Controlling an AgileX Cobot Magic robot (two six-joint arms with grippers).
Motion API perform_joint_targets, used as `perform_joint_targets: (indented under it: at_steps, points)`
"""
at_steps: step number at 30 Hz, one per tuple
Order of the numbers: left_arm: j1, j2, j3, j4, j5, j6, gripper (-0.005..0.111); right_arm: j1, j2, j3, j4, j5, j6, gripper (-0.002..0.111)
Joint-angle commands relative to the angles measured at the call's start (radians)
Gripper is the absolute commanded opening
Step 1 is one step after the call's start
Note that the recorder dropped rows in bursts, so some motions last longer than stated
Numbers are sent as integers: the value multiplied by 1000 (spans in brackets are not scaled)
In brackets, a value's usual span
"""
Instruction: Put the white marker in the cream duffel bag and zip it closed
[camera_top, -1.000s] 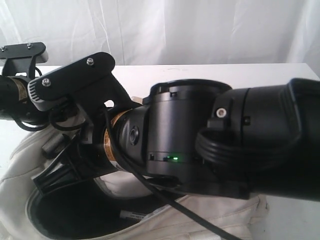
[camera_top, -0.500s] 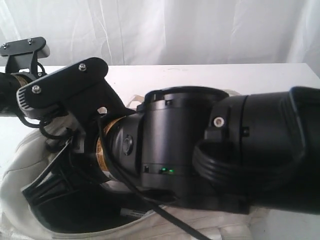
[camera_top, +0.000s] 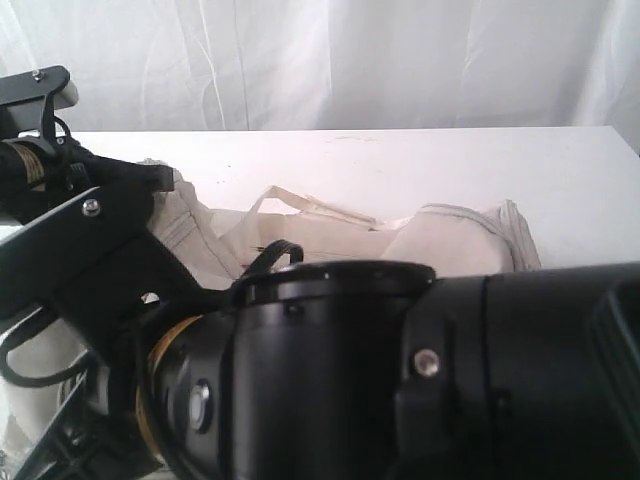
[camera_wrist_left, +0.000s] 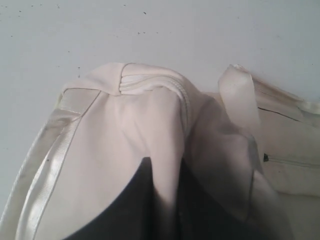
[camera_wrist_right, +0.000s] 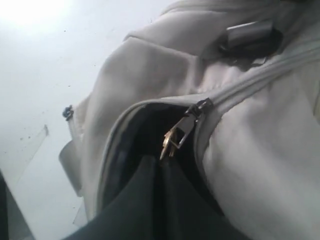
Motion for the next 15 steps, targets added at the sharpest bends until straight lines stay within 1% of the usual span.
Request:
perform_joint_targets:
  at_steps: [1,6,9,15]
  points:
    - [48,-4,-5,13,-43,-7,0,48,-39,3,47,31,-20,0]
    - [81,-4,-5,13,-76,-11,0,75,-75,3,70,74,-20,0]
    - [88,-4,-5,13,-76,-11,0,95,-93,3,74,97,-20,0]
    - [87,-4,-5,13,-55,-11,0,125,-126,3,121,222,-50,0]
